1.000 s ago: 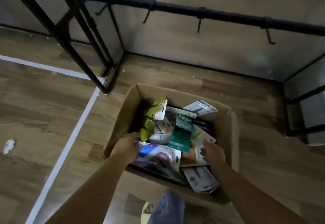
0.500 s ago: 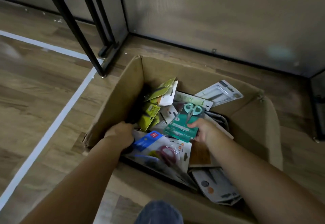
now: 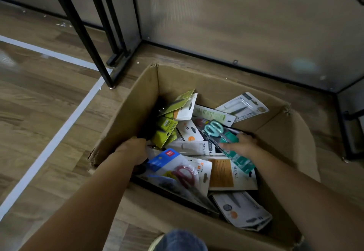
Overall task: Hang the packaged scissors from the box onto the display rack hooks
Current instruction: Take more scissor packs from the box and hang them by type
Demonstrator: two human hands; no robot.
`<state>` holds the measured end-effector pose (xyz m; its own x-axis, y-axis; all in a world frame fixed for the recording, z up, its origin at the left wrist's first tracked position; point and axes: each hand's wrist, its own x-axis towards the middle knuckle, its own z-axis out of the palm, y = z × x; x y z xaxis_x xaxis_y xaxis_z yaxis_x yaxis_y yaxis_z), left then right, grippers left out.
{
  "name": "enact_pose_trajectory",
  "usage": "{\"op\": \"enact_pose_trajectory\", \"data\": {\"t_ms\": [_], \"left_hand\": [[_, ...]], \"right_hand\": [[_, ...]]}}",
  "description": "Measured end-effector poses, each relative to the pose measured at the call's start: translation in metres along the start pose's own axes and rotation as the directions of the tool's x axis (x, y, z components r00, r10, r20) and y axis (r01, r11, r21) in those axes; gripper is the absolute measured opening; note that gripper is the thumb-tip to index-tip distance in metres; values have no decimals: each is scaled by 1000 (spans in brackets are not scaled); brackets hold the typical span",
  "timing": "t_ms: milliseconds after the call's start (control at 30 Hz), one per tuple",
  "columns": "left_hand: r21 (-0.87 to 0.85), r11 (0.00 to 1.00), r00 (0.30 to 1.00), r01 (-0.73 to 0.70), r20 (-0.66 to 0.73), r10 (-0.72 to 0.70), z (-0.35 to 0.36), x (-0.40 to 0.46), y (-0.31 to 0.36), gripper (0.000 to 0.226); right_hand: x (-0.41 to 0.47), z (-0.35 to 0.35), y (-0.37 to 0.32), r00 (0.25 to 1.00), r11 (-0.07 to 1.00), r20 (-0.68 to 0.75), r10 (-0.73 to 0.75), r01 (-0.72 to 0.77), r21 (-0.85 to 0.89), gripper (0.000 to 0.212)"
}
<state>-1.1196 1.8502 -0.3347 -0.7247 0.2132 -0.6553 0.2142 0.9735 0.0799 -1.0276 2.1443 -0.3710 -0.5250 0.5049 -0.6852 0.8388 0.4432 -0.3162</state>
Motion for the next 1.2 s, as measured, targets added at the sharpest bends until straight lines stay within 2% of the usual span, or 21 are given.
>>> {"op": "enact_pose_trajectory", "data": {"t_ms": [100, 200, 300, 467, 567, 733, 833, 900, 1000, 1067, 1133, 1200], "left_hand": [[-3, 1000, 1000, 3, -3, -3, 0, 2, -1, 34], [-5, 1000, 1000, 11, -2, -11, 0, 3, -1, 38], [-20, 1000, 1000, 5, 9, -5, 1, 3, 0, 39], [-25, 1000, 1000, 3, 13, -3, 1, 3, 1, 37], [1, 1000, 1000, 3, 8, -3, 2, 2, 2, 35], [16, 1000, 1000, 9, 9, -9, 5, 4, 2, 33], [12, 1000, 1000, 12, -1, -12, 7, 2, 3, 31], [3, 1000, 1000, 10, -16, -10, 8, 0, 3, 31], [-38, 999, 1000, -3, -22, 2, 10, -5, 2, 31], [-120, 992, 999, -27, -38, 22, 4, -12, 1, 30], [-226, 973, 995, -48, -95, 27, -9, -26, 1, 28], [-327, 943, 989, -54, -147, 6, -28, -47, 5, 25]], "right_hand": [[-1, 12, 5, 995, 1000, 102, -16, 17, -13, 90], [-5, 16, 11, 972, 1000, 236, 11, -12, 0, 77], [-8, 11, 16, 948, 1000, 318, 20, -24, 8, 73], [-21, 18, 9, 937, 950, 259, -236, 167, 264, 39], [-27, 19, 3, 901, 914, 292, -321, 215, 343, 36], [-32, 23, 7, 816, 959, 546, -191, 36, 282, 37], [-34, 28, 9, 790, 972, 597, -139, -6, 235, 31], [-35, 29, 10, 816, 969, 562, -132, -14, 248, 31], [-41, 31, 9, 897, 972, 420, -136, 39, 232, 33], [-51, 28, 3, 933, 973, 330, -146, 74, 221, 32], [-67, 16, -11, 956, 975, 240, -167, 125, 183, 22], [-90, -11, -30, 974, 983, 135, -182, 174, 64, 23]]}}
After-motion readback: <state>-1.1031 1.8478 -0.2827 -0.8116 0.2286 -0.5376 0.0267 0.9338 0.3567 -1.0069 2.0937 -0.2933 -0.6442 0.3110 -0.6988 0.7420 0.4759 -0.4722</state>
